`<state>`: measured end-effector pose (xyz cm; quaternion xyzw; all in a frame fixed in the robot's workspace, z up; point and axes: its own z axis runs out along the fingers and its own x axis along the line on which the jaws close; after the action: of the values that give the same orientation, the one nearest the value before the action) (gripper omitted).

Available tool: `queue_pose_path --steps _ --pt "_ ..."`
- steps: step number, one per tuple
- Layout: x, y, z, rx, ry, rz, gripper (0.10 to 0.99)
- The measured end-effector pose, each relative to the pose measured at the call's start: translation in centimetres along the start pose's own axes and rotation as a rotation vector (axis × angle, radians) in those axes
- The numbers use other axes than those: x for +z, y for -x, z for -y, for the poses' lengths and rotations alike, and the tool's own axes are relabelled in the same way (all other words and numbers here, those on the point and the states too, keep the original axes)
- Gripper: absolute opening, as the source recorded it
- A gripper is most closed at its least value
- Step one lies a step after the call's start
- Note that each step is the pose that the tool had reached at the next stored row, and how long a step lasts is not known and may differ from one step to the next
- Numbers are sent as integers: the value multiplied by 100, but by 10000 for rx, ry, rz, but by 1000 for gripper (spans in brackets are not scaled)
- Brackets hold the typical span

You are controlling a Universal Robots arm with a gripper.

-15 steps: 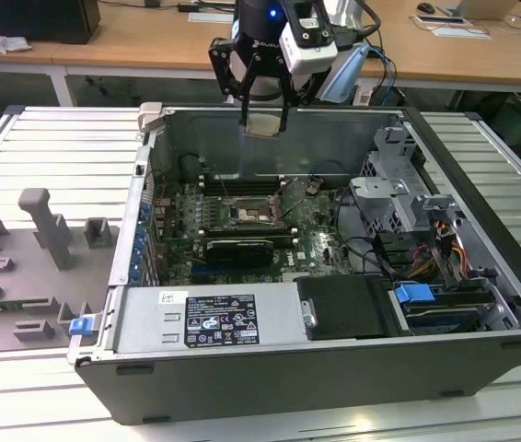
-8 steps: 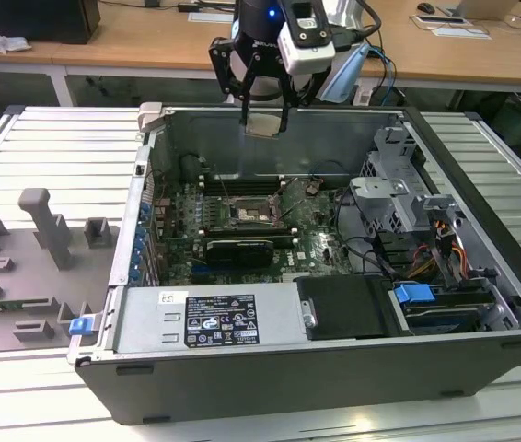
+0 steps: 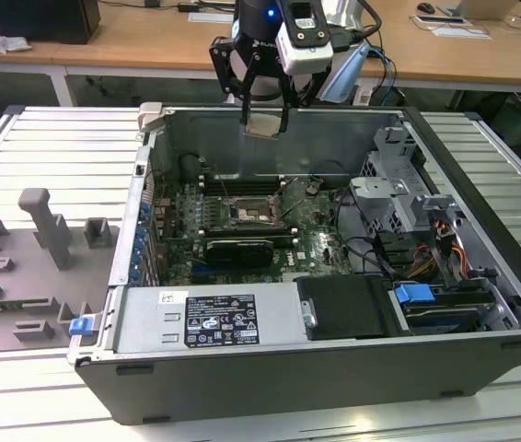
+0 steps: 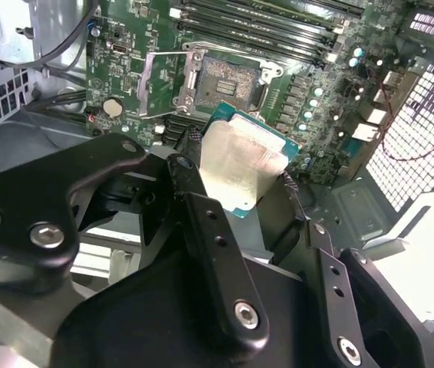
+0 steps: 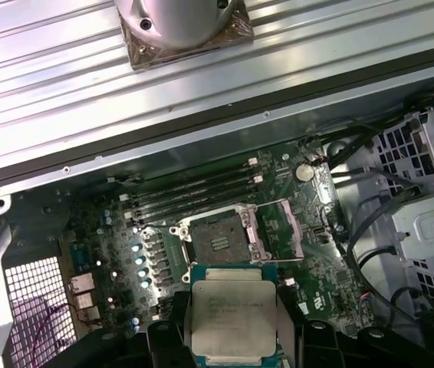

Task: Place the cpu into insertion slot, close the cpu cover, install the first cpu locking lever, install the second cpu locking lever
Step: 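Place the cpu into insertion slot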

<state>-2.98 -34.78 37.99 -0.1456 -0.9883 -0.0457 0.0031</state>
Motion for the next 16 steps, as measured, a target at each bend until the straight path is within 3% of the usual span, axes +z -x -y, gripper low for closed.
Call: queue_pose_path --steps 16 --pt "4 2 9 1330 26 119 533"
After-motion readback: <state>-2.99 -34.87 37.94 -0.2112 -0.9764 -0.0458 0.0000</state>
